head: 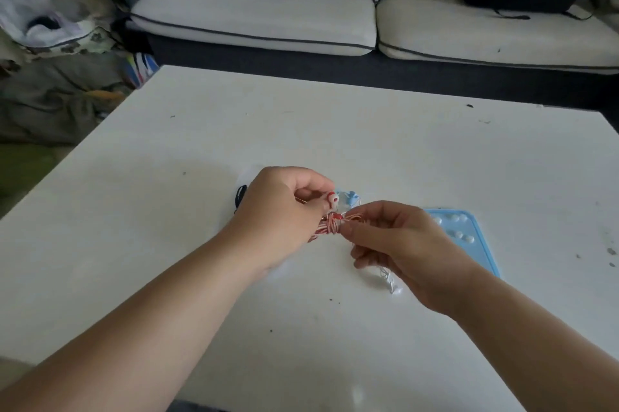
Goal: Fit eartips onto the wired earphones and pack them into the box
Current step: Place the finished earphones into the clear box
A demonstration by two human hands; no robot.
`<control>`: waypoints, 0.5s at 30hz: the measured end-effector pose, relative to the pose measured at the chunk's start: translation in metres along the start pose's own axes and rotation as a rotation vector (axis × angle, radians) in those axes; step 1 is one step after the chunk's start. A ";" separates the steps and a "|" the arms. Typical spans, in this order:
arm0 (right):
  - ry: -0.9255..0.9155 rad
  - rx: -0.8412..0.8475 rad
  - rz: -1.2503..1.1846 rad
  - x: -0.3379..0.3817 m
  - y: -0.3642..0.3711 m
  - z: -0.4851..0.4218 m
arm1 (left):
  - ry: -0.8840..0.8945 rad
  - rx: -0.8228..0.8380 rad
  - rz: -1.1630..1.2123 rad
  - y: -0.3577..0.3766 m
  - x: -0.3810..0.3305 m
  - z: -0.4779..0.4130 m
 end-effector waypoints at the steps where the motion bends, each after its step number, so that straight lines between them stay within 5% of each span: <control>1: -0.017 -0.015 -0.003 0.001 0.002 -0.002 | -0.009 0.011 -0.021 0.000 0.003 0.001; 7: -0.095 -0.052 -0.082 0.010 0.024 -0.016 | -0.023 0.138 -0.011 -0.012 0.002 0.007; 10: -0.077 -0.042 -0.173 0.009 0.037 -0.020 | -0.010 -0.010 0.004 -0.046 0.005 -0.002; 15: -0.042 -0.139 0.008 -0.008 0.033 -0.018 | -0.073 -0.285 -0.132 -0.092 0.040 -0.032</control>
Point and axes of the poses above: each hand's wrist, its own z-axis away from the middle knuckle, its own y-axis out of the palm, x = y × z, the point moved 10 cm from there along -z, towards the middle knuckle, and after that the axes turned 12 degrees about -y, right-handed, at the moved point
